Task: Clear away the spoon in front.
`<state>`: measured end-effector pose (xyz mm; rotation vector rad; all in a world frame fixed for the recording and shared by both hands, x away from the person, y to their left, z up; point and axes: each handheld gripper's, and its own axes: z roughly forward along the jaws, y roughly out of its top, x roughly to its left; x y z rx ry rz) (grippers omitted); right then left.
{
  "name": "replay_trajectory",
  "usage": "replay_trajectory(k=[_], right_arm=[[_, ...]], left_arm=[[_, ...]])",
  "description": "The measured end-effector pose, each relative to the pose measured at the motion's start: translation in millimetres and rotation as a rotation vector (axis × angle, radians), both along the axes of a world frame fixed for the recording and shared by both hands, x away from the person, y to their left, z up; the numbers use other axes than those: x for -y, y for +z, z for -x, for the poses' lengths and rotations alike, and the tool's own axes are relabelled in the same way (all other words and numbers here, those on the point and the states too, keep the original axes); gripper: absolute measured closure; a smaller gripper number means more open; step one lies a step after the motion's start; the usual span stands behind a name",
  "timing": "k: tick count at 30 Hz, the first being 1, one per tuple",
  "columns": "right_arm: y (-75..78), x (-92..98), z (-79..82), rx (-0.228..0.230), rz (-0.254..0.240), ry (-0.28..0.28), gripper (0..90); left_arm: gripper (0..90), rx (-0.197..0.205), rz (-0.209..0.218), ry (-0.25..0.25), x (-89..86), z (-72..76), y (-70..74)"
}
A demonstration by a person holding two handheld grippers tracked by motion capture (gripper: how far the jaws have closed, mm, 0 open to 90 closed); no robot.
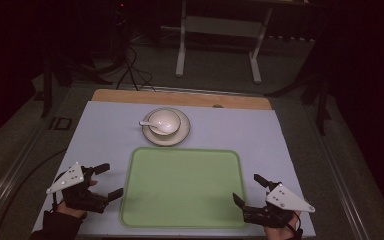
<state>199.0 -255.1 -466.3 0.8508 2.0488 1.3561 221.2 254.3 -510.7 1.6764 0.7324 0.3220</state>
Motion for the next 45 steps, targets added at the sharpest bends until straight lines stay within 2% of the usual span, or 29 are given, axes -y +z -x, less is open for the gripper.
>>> replay_trajectory(k=[1,2,5,6,10,11,14,17,20,21,23,24,25,27,30,33,35,39,41,42,45], right_arm=[[0.0,0.0,0.0,0.000,0.000,0.000,12.5],[0.5,0.4,-0.3,-0.005,0.001,-0.028,12.5],[0.1,2.4,-1.6,-0.022,-0.006,-0.046,12.8],[-1.0,4.2,-3.2,-0.037,-0.013,-0.053,12.7],[0.9,4.8,-1.6,-0.023,-0.019,-0.047,12.7],[1.9,3.1,-0.6,-0.018,-0.003,-0.052,12.6],[0.9,2.0,-1.2,-0.022,0.008,-0.060,12.6],[-0.3,2.7,-3.2,-0.042,-0.019,-0.036,12.5],[0.4,1.8,-2.3,-0.038,-0.023,-0.023,12.6],[0.6,0.2,-1.3,-0.033,-0.016,-0.013,12.6],[0.4,-0.9,-1.0,-0.030,-0.009,-0.013,12.6],[0.4,-0.9,-1.0,-0.030,-0.009,-0.013,12.6],[0.0,-2.0,-0.6,-0.027,-0.005,-0.009,12.5],[-0.5,-1.4,-0.5,-0.029,-0.010,-0.012,12.5],[0.0,-1.4,-0.5,-0.026,-0.014,-0.009,12.5],[-0.2,-2.5,-0.4,-0.025,-0.013,-0.005,12.4],[-0.4,-3.4,-0.5,-0.025,-0.009,-0.006,12.4],[0.1,-5.6,1.0,-0.017,-0.008,-0.001,12.5],[0.3,-5.9,1.5,-0.013,-0.009,-0.001,12.5],[0.4,-6.1,1.6,-0.012,-0.010,-0.002,12.5],[0.7,-6.0,1.4,-0.008,-0.014,0.000,12.5]], left_arm=[[0.0,0.000,0.000,0.000,0.0,0.0,0.0],[0.0,-0.022,-0.009,-0.021,1.3,-1.8,-1.7],[0.0,-0.013,-0.022,-0.022,1.9,-2.1,-2.0],[0.0,-0.015,-0.018,-0.029,1.9,-2.1,-2.1],[0.0,-0.026,0.001,-0.067,4.4,-1.1,-2.3],[0.0,-0.012,0.009,-0.089,5.2,-0.5,-3.1],[0.0,-0.014,0.007,-0.073,4.6,-1.2,-3.4],[0.0,-0.008,0.002,-0.049,2.3,-1.3,-2.8],[0.0,-0.001,-0.007,-0.035,1.3,-0.7,-2.0],[0.0,-0.007,-0.026,-0.030,1.2,-1.0,-2.9],[0.0,-0.007,-0.026,-0.030,1.2,-1.0,-2.9],[0.0,-0.021,-0.047,-0.027,0.1,-1.8,-3.9],[0.0,-0.029,-0.050,-0.020,0.2,-1.6,-3.6],[0.0,-0.036,-0.036,-0.028,1.0,-0.7,-0.8],[0.0,-0.021,-0.015,-0.029,2.8,1.8,6.2],[0.0,-0.026,-0.023,-0.028,5.6,2.4,16.0],[0.0,-0.044,0.000,-0.072,6.4,0.3,20.6],[0.0,-0.038,0.009,-0.105,9.3,-3.9,31.0],[0.0,-0.024,-0.006,-0.124,12.2,-6.1,39.3],[0.0,-0.003,-0.019,-0.122,15.4,-7.9,45.7],[0.0,0.025,-0.032,-0.126,21.5,-12.9,56.6]])
